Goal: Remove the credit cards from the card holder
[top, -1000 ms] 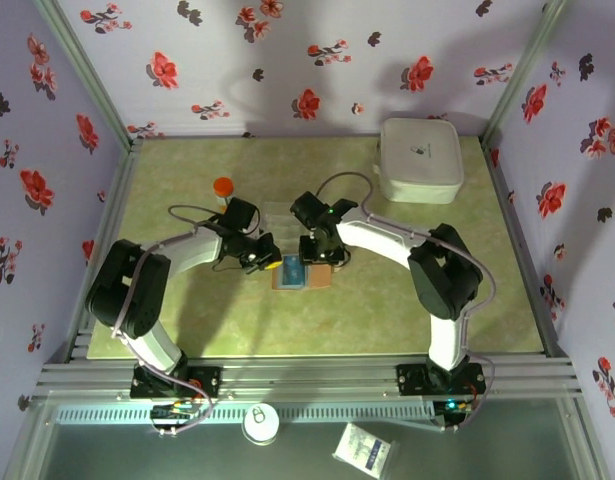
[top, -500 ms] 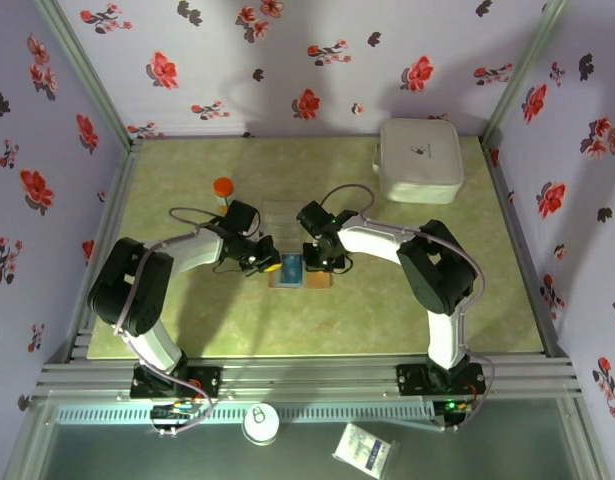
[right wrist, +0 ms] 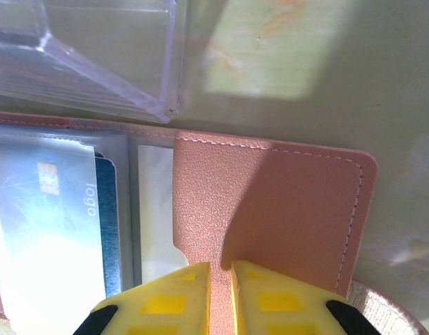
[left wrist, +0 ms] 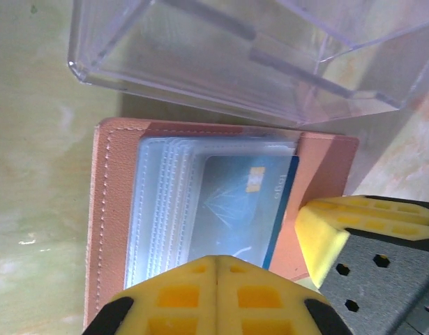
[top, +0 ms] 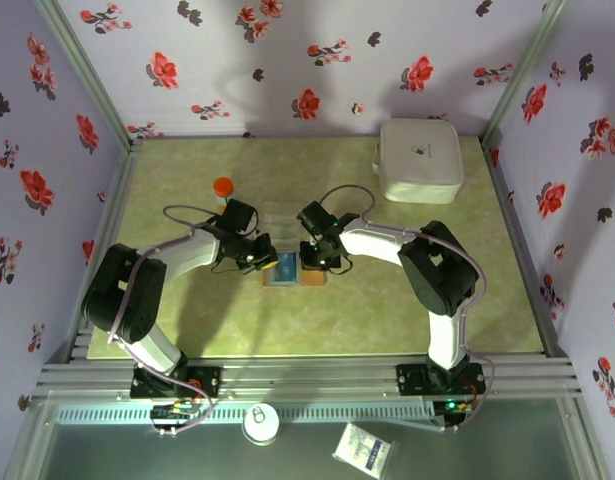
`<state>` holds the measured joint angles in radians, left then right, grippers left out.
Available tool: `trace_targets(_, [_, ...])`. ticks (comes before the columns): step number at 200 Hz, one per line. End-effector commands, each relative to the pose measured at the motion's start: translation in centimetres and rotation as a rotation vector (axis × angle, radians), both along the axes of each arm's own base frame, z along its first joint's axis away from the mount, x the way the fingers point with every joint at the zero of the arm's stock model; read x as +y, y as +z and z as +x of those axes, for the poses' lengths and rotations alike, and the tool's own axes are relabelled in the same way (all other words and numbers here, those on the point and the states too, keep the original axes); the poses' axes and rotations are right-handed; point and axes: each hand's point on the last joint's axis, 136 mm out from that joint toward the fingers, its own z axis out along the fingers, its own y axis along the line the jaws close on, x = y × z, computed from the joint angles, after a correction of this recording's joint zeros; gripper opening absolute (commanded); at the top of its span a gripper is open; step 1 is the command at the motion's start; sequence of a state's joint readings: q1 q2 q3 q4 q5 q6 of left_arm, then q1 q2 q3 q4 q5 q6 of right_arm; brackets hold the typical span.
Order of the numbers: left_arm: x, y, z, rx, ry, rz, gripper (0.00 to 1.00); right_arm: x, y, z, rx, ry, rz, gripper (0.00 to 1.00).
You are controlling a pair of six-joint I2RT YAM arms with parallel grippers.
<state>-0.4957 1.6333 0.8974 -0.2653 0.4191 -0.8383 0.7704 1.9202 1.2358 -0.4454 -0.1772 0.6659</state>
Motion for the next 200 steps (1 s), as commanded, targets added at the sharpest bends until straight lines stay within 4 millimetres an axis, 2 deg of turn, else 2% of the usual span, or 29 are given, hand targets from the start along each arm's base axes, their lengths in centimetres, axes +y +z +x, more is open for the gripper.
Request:
trace_targets(1, [-0.1, 0.4, -0.6, 0.001, -0.017, -0.006, 0.01, 0.6, 1.9, -0.5, -0.007, -0.019, 0.061, 0.18])
trace_targets(30, [-1.0, 0.2, -1.0, 0.022, -0.045, -0.039, 0.0, 1.9, 3.8, -0.3, -0.021, -0.025, 0.156, 0.22])
trace_targets(63, [-0.3, -1.8, -1.6, 0.052, -0.052, 0.011, 0.0, 3.0, 4.2, -0.2, -0.002, -0.024, 0.23, 0.21])
trace_targets(88, [0.0, -2.5, -1.8, 0.057, -0.055, 0.029, 0.0, 3.9, 4.4, -0.1, 0.013, -0.032, 0.296, 0.2])
trace_targets(118, [0.6, -2.9, -2.0, 0.058, -0.057, 0.061, 0.0, 4.2, 3.6, -0.3, 0.04, -0.047, 0.324, 0.21])
trace_targets(200, [0.7, -2.0, -1.6, 0.021, -0.029, 0.044, 0.0, 4.5, 1.9, -0.5, 0.082, -0.066, 0.336, 0.23])
